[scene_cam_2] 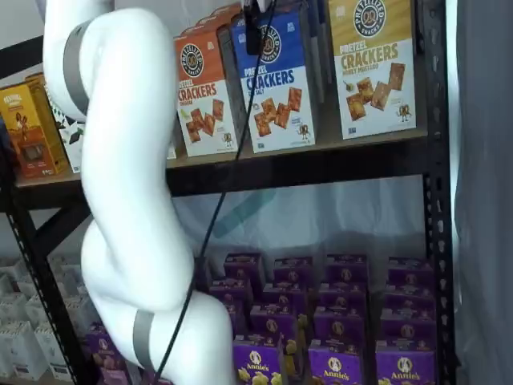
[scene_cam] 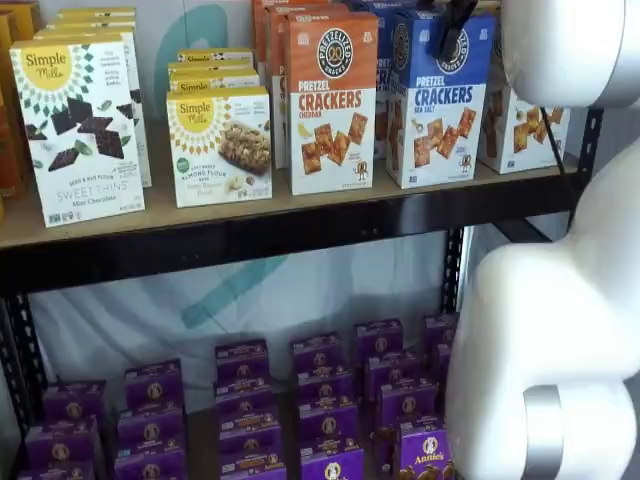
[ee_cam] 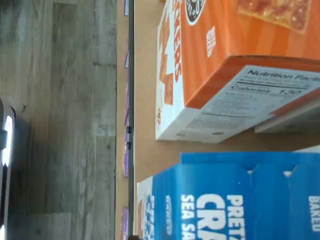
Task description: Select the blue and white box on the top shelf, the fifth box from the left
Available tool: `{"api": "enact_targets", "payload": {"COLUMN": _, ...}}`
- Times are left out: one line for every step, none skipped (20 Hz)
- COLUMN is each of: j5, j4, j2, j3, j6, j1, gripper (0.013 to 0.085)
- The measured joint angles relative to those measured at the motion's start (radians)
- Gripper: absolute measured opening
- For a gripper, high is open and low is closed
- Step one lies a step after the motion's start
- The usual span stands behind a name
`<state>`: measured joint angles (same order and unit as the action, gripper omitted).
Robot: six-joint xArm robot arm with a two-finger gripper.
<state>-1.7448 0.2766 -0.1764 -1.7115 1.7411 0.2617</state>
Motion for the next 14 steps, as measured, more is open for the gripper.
{"api": "enact_targets", "payload": {"j5": 0.002, "j4": -0.003, "j2": -0.002, "j3": 0.004, "j6": 0.0, "j1": -0.002, "gripper": 0.085}}
{"api": "enact_targets", "payload": {"j5": 0.004, "j4": -0.005, "j2": -0.003, "j3": 0.008, "j6": -0.001, "j1": -0.003, "gripper": 0.085}}
{"api": "enact_targets", "payload": {"j5": 0.005, "j4": -0.007, "j2": -0.004, "j3": 0.01, "j6": -0.001, "j1": -0.005, "gripper": 0.085}}
{"api": "enact_targets", "payload": {"j5": 0.006, "j4": -0.008, "j2": -0.005, "j3": 0.012, "j6": -0.002, "j1": -0.006, "gripper": 0.085}}
{"api": "enact_targets", "payload": {"j5": 0.006, "j4": -0.008, "j2": -0.005, "j3": 0.013, "j6": -0.002, "j1": -0.007, "gripper": 0.085}}
{"api": "enact_targets", "payload": {"j5": 0.004, "j4": -0.008, "j2": -0.005, "j3": 0.012, "j6": -0.003, "j1": -0.007, "gripper": 0.085}}
{"api": "enact_targets", "payload": {"j5": 0.001, "j4": -0.007, "j2": -0.004, "j3": 0.011, "j6": -0.004, "j1": -0.007, "gripper": 0.085}}
{"api": "enact_targets", "payload": {"j5": -0.004, "j4": -0.007, "j2": -0.002, "j3": 0.007, "j6": -0.005, "j1": -0.008, "gripper": 0.085}}
{"api": "enact_targets", "payload": {"j5": -0.005, "j4": -0.008, "j2": -0.001, "j3": 0.006, "j6": -0.006, "j1": -0.009, "gripper": 0.085}}
{"api": "enact_targets", "payload": {"j5": -0.007, "j4": -0.01, "j2": -0.001, "j3": 0.005, "j6": -0.007, "j1": -0.011, "gripper": 0.081}}
{"api": "enact_targets", "payload": {"j5": -0.008, "j4": -0.012, "j2": -0.001, "j3": 0.004, "j6": -0.008, "j1": -0.012, "gripper": 0.077}}
{"api": "enact_targets", "payload": {"j5": -0.008, "j4": -0.012, "j2": -0.001, "j3": 0.005, "j6": -0.008, "j1": -0.013, "gripper": 0.077}}
{"api": "enact_targets", "payload": {"j5": -0.009, "j4": -0.012, "j2": -0.001, "j3": 0.005, "j6": -0.009, "j1": -0.014, "gripper": 0.073}}
{"api": "enact_targets", "payload": {"j5": -0.008, "j4": -0.012, "j2": -0.002, "j3": 0.006, "j6": -0.01, "j1": -0.014, "gripper": 0.073}}
